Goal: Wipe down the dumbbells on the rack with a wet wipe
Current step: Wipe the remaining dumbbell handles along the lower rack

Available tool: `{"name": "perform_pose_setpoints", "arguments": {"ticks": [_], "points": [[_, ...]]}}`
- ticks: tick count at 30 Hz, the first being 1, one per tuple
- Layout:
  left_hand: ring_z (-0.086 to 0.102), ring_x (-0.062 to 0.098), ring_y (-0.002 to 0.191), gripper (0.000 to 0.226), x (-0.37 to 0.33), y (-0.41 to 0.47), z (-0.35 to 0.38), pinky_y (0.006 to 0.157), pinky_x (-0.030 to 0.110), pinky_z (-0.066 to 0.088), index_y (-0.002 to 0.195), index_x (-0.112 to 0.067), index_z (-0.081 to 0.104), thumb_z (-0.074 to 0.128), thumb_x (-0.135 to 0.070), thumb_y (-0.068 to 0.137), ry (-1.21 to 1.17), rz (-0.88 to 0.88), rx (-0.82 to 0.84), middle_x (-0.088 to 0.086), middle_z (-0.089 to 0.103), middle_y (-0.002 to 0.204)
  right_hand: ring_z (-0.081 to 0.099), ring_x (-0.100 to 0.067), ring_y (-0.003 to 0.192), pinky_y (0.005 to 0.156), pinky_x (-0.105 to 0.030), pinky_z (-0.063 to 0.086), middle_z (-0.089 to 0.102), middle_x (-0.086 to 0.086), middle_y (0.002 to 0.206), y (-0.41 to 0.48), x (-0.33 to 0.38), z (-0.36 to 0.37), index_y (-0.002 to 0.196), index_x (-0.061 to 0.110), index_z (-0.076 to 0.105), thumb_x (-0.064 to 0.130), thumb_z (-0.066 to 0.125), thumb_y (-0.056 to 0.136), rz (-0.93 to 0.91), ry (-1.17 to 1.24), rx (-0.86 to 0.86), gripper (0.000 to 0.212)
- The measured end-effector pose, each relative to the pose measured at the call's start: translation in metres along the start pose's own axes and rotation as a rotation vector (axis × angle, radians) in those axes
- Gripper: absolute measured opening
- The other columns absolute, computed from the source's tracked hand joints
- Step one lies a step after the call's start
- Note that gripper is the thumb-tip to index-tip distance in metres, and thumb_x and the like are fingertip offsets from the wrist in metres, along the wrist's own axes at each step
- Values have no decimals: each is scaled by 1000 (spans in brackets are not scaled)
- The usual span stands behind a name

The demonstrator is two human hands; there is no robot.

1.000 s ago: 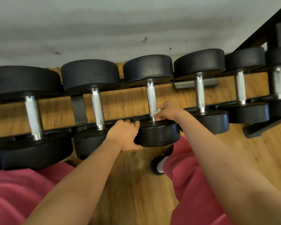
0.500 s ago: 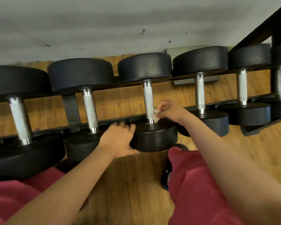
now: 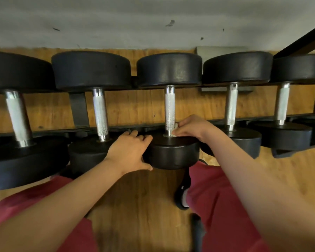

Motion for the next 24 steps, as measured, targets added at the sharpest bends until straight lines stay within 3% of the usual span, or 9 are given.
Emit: {"name": "perform_pose_setpoints", "arguments": {"ticks": [3,5,7,9,13,15,19,22,24], "points": [[47,25,124,94,-1,1,-2,100,37,38,147,-17,29,53,-76,79,33,6,-10,5,56,132,71,-26,96,97,-43,53,74,-17,95,1,3,3,107,-9,68,12,83,73,-41,-110,9,43],[47,25,124,94,-3,1,-3,99,37,39,148,-17,28,52,-76,79,46,5,-2,4,56,133,70,-21,87,94,-37,54,73,-16,88,-3,4,0,103,-9,68,12,80,78,-89,-155,-16,35],[47,25,123,93,-3,1,-3,98,37,39,147,-18,28,52,-76,78,40,4,3,4,56,132,66,-16,78,86,-33,52,69,-7,76,-7,2,-5,85,5,67,11,78,80,-151,-183,-66,13],[48,24,122,93,-3,2,-4,96,37,40,147,-18,29,52,-76,78,45,6,0,4,56,131,62,-13,76,80,-29,49,65,-1,74,-12,1,-5,77,15,62,10,77,81,-193,-121,-98,16],[50,25,119,96,-4,2,-2,93,37,43,147,-17,28,51,-79,77,83,4,8,6,58,129,66,-11,82,76,-17,55,65,-9,96,-13,4,-2,114,-1,56,-1,76,79,-179,284,-63,41],[51,24,119,98,-3,3,-2,93,38,45,147,-17,27,51,-80,76,94,1,14,6,58,128,70,-17,88,86,-25,56,66,-18,109,-11,4,0,116,-7,55,-4,77,77,-133,340,-26,45],[52,23,116,99,-3,3,0,92,39,47,147,-17,28,51,-81,75,97,-2,18,5,59,126,69,-19,91,92,-32,55,66,-20,111,-12,2,3,96,4,58,-5,76,77,-96,155,-17,28],[52,23,115,98,-3,4,0,91,37,47,146,-17,28,50,-81,75,106,6,1,4,59,126,67,-15,88,94,-30,53,64,-16,117,-11,14,-6,119,-1,56,-2,75,79,-206,321,-144,45],[52,23,116,100,-3,4,0,89,36,44,148,-17,26,49,-81,75,122,6,0,4,59,126,67,-14,90,93,-28,54,64,-13,116,-10,20,-7,126,-3,53,-2,74,80,-222,396,-130,50]]}}
Point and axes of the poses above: each hand's wrist, its own y-axis towards the middle knuckle, its own z-axis out of the palm, x = y × z, the point moved 5 cm from there along y, towards the middle knuckle
